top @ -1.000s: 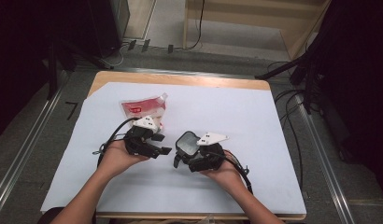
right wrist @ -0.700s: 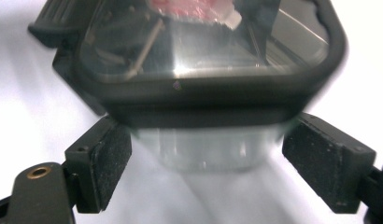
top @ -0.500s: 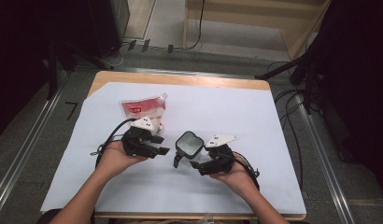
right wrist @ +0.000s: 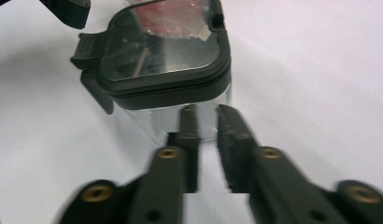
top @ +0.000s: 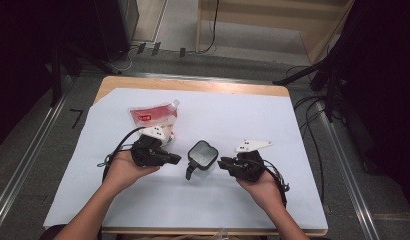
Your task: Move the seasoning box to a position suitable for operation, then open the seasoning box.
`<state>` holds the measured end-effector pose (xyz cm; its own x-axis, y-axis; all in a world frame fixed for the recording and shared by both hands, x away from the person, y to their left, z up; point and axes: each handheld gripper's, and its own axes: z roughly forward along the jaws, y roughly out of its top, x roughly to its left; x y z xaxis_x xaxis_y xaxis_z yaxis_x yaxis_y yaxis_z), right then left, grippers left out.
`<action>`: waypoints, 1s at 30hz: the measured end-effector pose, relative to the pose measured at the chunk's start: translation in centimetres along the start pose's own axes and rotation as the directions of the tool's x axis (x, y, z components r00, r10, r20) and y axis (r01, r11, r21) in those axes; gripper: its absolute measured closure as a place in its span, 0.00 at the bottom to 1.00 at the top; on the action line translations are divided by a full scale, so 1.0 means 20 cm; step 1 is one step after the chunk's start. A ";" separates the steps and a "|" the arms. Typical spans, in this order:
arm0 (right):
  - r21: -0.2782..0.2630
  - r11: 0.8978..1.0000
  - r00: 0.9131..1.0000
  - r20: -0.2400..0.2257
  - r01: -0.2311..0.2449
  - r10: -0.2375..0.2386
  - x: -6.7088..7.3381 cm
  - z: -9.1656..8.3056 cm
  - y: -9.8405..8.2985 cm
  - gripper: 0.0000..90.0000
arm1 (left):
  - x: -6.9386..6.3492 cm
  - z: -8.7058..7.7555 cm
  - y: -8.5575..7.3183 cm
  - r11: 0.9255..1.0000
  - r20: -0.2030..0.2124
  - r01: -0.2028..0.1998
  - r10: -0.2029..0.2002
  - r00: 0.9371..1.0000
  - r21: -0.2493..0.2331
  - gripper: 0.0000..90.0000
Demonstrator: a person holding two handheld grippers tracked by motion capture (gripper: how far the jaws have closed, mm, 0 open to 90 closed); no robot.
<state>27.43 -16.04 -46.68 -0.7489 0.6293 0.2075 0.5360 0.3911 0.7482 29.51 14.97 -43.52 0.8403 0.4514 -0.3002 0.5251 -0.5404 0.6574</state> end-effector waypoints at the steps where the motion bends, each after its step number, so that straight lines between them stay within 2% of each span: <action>1: -0.005 1.000 1.000 -0.001 0.011 -0.011 0.01 0.00 0.00 1.00 | -0.02 0.01 0.01 1.000 -0.001 0.005 -0.005 1.000 0.001 1.00; 4: -0.015 1.000 1.000 -0.008 0.013 -0.013 0.01 0.00 0.00 1.00 | -0.03 0.01 0.02 1.000 -0.007 -0.012 0.012 1.000 0.003 1.00; 8: -0.022 1.000 1.000 -0.012 0.007 -0.007 0.02 0.01 0.01 1.00 | -0.04 0.03 0.01 1.000 -0.010 -0.015 0.016 1.000 0.015 1.00; 15: 0.002 1.000 1.000 -0.014 0.004 -0.004 0.04 0.03 0.01 1.00 | -0.06 0.06 0.00 0.999 -0.002 -0.027 0.027 1.000 0.041 1.00; 18: 0.004 1.000 1.000 -0.007 0.006 -0.005 0.04 0.03 0.01 1.00 | -0.07 0.09 0.01 0.998 -0.013 -0.031 0.032 0.999 0.057 1.00; 19: 0.001 1.000 1.000 -0.010 0.000 0.000 0.03 0.04 0.01 1.00 | -0.08 0.11 0.00 0.998 0.001 -0.030 0.030 1.000 0.051 1.00; 20: 0.001 1.000 1.000 -0.006 0.002 -0.002 0.03 0.04 0.01 1.00 | -0.08 0.11 0.01 0.997 -0.012 -0.045 0.045 0.999 0.064 1.00; 30: -0.001 1.000 1.000 0.012 -0.008 0.008 0.01 0.05 0.01 1.00 | -0.12 0.13 0.01 0.998 -0.021 -0.040 0.041 0.999 0.042 1.00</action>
<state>27.79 -15.23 -47.08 -0.7400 0.6406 0.2053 0.5414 0.3859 0.7470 28.01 11.94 -44.59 0.8579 0.4441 -0.2583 0.4965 -0.5873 0.6392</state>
